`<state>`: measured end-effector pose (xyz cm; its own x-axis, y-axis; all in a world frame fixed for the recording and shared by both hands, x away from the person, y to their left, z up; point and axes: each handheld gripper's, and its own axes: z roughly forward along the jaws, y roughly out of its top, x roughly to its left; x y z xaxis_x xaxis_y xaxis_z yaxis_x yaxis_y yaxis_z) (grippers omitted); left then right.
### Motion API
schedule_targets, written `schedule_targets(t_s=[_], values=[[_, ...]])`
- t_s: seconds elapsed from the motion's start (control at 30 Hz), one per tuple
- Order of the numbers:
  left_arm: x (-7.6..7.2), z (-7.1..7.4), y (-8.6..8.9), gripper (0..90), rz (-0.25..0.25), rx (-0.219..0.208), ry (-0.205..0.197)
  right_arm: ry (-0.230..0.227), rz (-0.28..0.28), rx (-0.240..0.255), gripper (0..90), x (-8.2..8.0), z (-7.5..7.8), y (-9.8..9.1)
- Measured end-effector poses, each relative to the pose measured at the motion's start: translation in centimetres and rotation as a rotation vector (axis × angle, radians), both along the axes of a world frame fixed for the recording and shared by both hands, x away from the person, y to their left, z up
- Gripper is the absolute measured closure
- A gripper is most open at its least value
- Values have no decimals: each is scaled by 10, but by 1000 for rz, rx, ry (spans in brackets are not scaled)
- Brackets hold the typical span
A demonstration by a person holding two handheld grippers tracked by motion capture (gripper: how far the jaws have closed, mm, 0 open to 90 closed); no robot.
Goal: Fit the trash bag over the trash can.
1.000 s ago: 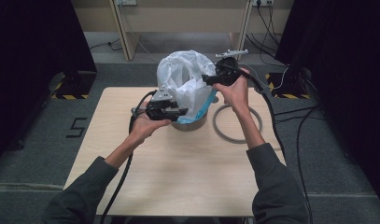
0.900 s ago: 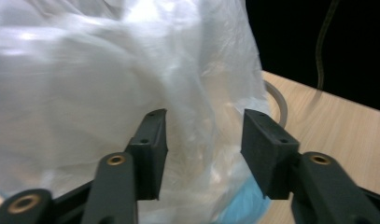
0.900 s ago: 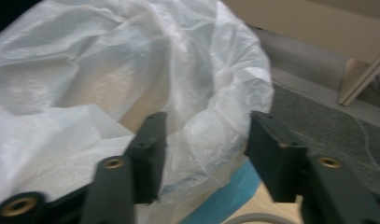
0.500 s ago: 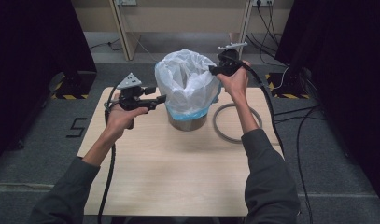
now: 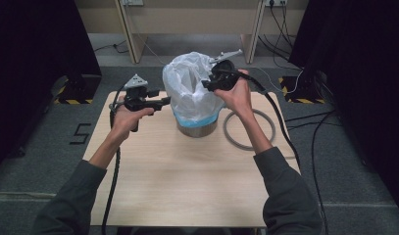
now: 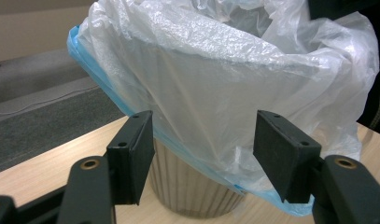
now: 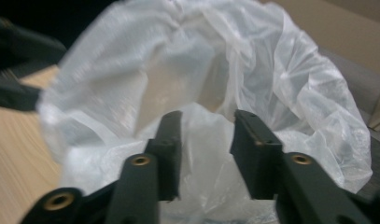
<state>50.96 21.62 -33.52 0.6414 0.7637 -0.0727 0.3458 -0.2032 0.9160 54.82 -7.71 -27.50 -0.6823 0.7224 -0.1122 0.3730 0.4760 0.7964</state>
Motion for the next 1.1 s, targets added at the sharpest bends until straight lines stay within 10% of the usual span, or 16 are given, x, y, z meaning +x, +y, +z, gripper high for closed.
schedule_targets(t_s=[0.3, 0.4, 0.53, 0.7, 0.93, 1.1], values=[[4, 4, 17, 369, 43, -19, 7, -26, -91, -98, 775, 30, -6, -21], [5, 4, 18, 368, 44, -19, 8, -27, -93, -64, 768, 41, -4, -26], [5, 5, 16, 364, 36, -7, 6, -35, -85, -24, 582, 53, -3, -28], [8, 6, 15, 361, 37, -2, 6, -45, -150, 52, 418, 42, 5, -31], [9, 5, 15, 361, 49, -6, 11, -33, -224, -8, 406, 18, 7, -40], [10, 5, 16, 361, 50, -2, 12, 5, -227, -26, 457, 29, -2, -40]])
